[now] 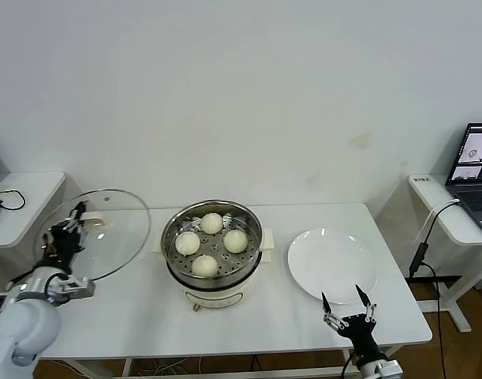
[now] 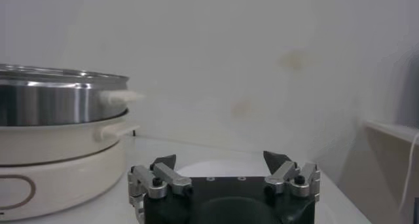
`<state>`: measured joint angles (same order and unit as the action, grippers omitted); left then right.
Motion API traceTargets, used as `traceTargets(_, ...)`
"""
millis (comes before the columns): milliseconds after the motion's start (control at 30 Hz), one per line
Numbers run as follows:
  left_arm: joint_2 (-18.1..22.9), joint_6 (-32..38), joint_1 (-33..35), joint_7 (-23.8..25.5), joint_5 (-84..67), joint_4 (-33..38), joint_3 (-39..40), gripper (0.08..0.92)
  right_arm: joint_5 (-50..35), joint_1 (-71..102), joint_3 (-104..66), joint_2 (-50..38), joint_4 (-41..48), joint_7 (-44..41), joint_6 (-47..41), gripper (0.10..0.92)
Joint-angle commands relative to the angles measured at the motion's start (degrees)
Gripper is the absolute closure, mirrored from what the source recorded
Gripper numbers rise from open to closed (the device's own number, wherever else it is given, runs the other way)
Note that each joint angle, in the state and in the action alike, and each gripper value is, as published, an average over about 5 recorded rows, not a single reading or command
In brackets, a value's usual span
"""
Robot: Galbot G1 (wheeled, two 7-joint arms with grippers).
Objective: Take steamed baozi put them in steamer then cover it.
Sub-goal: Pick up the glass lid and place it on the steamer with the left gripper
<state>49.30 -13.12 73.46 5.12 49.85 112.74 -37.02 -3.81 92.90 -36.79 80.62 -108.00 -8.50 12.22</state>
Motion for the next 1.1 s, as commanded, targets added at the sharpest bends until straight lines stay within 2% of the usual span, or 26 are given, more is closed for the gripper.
traceTargets(33, 0.0, -10.8, -12.6, 4.6, -0.9, 5.8, 21.0, 0.857, 6.4, -2.2, 0.5, 2.9, 3.0, 0.9, -0.1, 0.203)
traceTargets(200, 6.6, -12.9, -17.0, 8.2, 7.0, 3.9, 27.3, 0.857, 8.7, -2.8, 1.8, 4.7, 4.3, 1.6, -0.1, 0.202)
traceTargets(467, 17.2, -13.8, -19.7, 12.2, 18.6, -0.6, 31.3, 0.857, 9.6, -3.8, 2.8, 5.9, 5.4, 2.0, -0.3, 0.202)
traceTargets(700, 20.2, -14.2, -20.7, 15.5, 23.5, -2.6, 31.4, 0.857, 10.8, -4.0, 3.6, 6.5, 6.3, 2.2, 0.1, 0.202)
traceTargets(1100, 26.0, -13.8, -22.7, 16.0, 26.7, -7.2, 33.8, 0.857, 11.0, -4.3, 4.3, 7.1, 6.5, 2.4, 0.1, 0.203)
